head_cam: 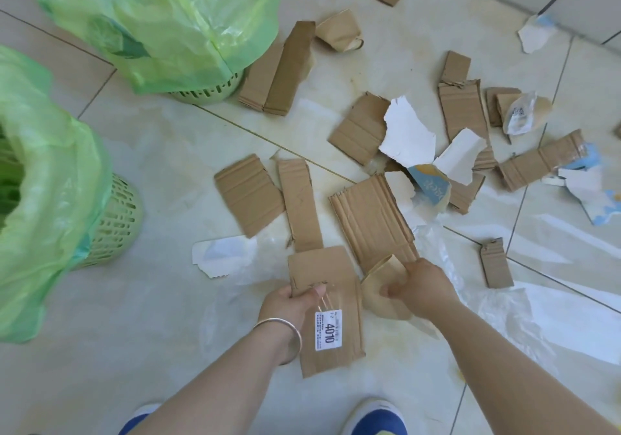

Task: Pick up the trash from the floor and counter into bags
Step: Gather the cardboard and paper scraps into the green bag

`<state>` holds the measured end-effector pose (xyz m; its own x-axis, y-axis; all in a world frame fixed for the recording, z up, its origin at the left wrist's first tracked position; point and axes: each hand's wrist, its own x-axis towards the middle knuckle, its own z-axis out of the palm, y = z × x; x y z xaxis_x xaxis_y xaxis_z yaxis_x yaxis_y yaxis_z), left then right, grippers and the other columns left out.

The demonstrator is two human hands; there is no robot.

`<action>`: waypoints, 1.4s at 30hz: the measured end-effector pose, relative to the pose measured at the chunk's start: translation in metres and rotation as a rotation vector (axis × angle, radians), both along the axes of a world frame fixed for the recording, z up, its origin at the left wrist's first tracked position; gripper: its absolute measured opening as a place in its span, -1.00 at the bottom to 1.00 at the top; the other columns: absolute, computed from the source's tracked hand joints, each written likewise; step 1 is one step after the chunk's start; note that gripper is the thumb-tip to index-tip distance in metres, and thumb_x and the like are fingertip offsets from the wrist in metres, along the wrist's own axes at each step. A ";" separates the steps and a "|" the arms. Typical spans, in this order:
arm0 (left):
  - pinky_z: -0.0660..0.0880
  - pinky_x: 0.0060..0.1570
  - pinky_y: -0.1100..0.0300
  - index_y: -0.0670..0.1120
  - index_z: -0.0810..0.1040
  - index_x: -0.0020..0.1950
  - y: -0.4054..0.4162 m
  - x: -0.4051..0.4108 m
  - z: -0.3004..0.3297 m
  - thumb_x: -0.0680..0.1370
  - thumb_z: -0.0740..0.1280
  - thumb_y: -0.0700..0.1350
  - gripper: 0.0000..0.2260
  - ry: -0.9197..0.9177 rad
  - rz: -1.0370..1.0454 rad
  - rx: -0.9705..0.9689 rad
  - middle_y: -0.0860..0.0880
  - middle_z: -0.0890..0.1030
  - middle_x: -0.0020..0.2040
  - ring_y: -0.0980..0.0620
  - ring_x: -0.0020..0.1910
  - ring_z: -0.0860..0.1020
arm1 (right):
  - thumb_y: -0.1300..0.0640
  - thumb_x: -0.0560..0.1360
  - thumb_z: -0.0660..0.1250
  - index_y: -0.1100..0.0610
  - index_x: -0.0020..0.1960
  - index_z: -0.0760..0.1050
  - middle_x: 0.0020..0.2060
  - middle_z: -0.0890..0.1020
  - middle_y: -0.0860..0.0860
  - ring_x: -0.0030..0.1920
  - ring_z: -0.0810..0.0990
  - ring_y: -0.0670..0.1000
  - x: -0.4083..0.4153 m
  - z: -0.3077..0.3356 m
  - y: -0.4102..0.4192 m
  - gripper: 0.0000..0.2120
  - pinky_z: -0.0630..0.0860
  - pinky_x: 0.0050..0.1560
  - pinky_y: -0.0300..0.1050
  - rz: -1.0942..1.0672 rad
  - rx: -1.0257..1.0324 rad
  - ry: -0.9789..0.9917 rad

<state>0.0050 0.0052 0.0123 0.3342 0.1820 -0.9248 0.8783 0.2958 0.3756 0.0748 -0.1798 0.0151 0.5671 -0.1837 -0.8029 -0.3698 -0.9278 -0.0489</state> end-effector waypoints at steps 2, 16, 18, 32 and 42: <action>0.36 -0.65 0.47 -0.12 0.57 -0.17 0.008 0.012 0.007 0.49 0.38 -0.19 -0.96 -0.061 0.025 -0.032 0.01 0.59 -0.40 0.20 -0.60 0.55 | -0.04 0.41 0.42 0.23 0.12 0.49 -0.07 0.60 0.09 -0.08 0.55 0.08 0.010 0.007 -0.001 -0.57 0.47 -0.12 -0.10 -0.150 0.099 -0.036; 0.49 -0.16 0.17 -0.06 0.59 -0.15 0.034 0.074 -0.027 0.46 0.42 -0.08 -0.93 -0.161 0.078 0.096 -0.02 0.63 -0.24 -0.02 -0.24 0.59 | -0.04 0.45 0.36 0.17 0.26 0.46 0.33 0.29 0.03 0.31 0.31 0.10 0.051 -0.033 0.023 -0.55 0.49 0.17 0.08 -0.218 0.113 -0.319; 0.50 -0.25 0.21 -0.07 0.58 -0.15 0.033 0.078 -0.035 0.46 0.42 -0.09 -0.92 -0.154 0.062 0.129 -0.03 0.62 -0.24 0.00 -0.28 0.57 | -0.03 0.44 0.36 0.18 0.11 0.51 0.24 0.37 0.07 0.23 0.40 0.11 0.053 -0.038 0.027 -0.65 0.51 0.10 0.05 -0.218 0.117 -0.288; 0.48 0.11 0.11 -0.12 0.55 0.06 0.002 0.110 -0.045 0.44 0.39 0.07 -0.67 -0.029 -0.262 0.511 -0.09 0.45 0.22 -0.10 -0.08 0.53 | -0.01 0.49 0.28 0.18 0.06 0.42 0.10 0.53 0.14 0.16 0.47 0.18 0.046 -0.047 0.036 -0.72 0.41 -0.02 -0.05 -0.240 0.050 -0.245; 0.55 0.04 0.07 -0.03 0.49 -0.24 0.025 0.112 0.000 0.44 0.40 0.00 -0.83 -0.190 -0.141 0.465 -0.06 0.65 -0.13 -0.15 -0.05 0.63 | -0.01 0.49 0.31 0.19 0.02 0.46 -0.06 0.59 0.11 -0.13 0.51 0.07 0.044 0.000 0.026 -0.73 0.37 -0.35 -0.17 -0.387 0.286 -0.357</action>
<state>0.1170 0.0300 0.0119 0.5394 0.5000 -0.6775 0.8011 -0.0569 0.5958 0.1189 -0.1541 0.0151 0.7458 -0.2352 -0.6233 -0.5932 -0.6603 -0.4606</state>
